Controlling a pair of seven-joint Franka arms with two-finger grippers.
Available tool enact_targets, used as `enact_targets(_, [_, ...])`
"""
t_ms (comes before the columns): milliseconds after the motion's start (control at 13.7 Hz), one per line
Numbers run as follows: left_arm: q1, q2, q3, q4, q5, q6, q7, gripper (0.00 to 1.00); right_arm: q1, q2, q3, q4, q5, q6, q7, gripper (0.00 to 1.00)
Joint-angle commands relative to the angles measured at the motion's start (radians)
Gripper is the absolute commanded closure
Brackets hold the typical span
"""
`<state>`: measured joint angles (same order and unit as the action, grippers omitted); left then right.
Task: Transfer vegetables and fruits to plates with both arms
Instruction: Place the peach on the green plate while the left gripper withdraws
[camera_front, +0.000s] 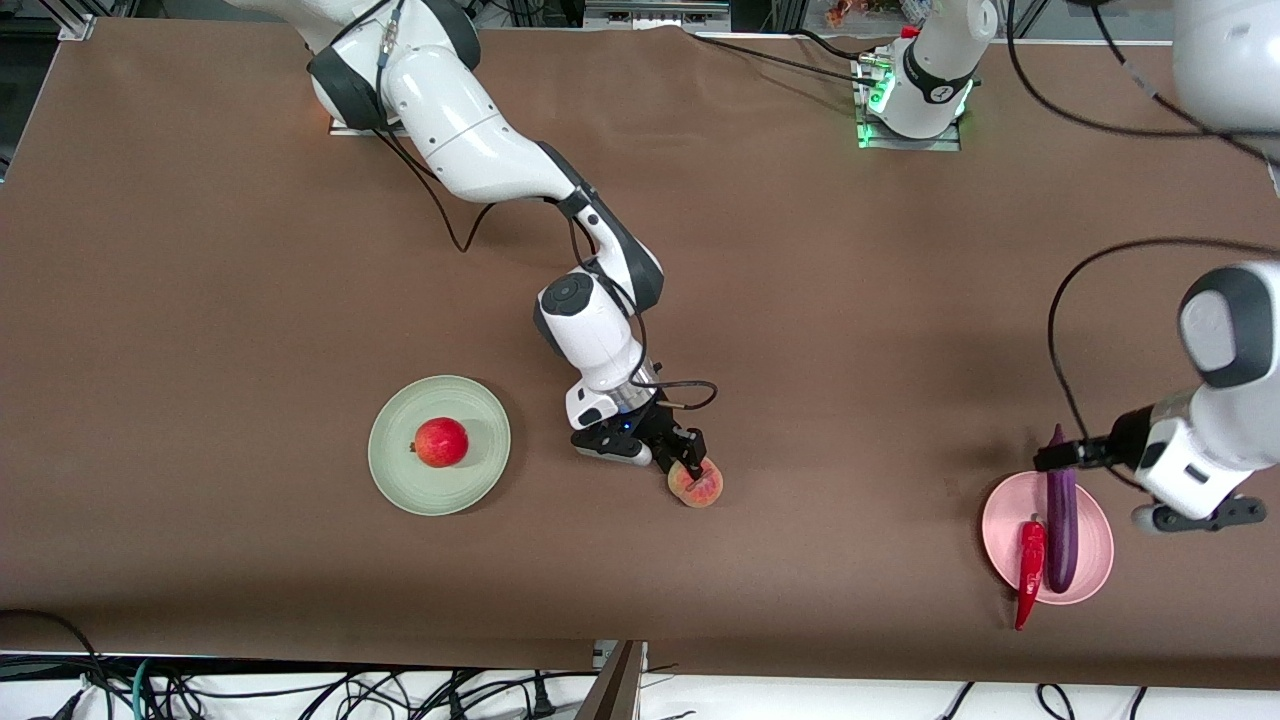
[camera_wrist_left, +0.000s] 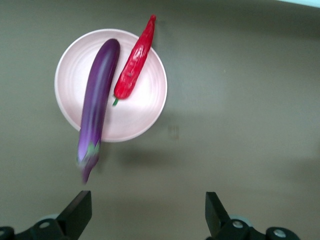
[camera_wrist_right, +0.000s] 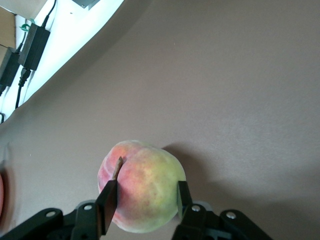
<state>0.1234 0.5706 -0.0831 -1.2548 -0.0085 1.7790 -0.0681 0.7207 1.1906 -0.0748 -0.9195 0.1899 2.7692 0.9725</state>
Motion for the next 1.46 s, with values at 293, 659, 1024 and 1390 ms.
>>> enact_targets(293, [-0.007, -0.256, -0.006, -0.057, 0.054, -0.128, -0.010, 0.00, -0.200, -0.215, 0.006, -0.056, 0.043, -0.526, -0.329, 1.00])
enact_targets(659, [-0.034, -0.374, -0.007, -0.159, 0.053, -0.268, -0.018, 0.00, -0.378, -0.371, -0.002, -0.309, 0.086, -0.674, -0.693, 1.00])
enact_targets(1024, [-0.033, -0.402, 0.000, -0.190, 0.054, -0.266, 0.030, 0.00, -0.437, -0.408, -0.002, -0.445, 0.086, -0.675, -0.795, 1.00])
enact_targets(1390, [-0.025, -0.374, -0.001, -0.173, 0.053, -0.268, 0.033, 0.00, -0.431, -0.424, 0.003, -0.428, 0.088, -0.683, -0.767, 0.00])
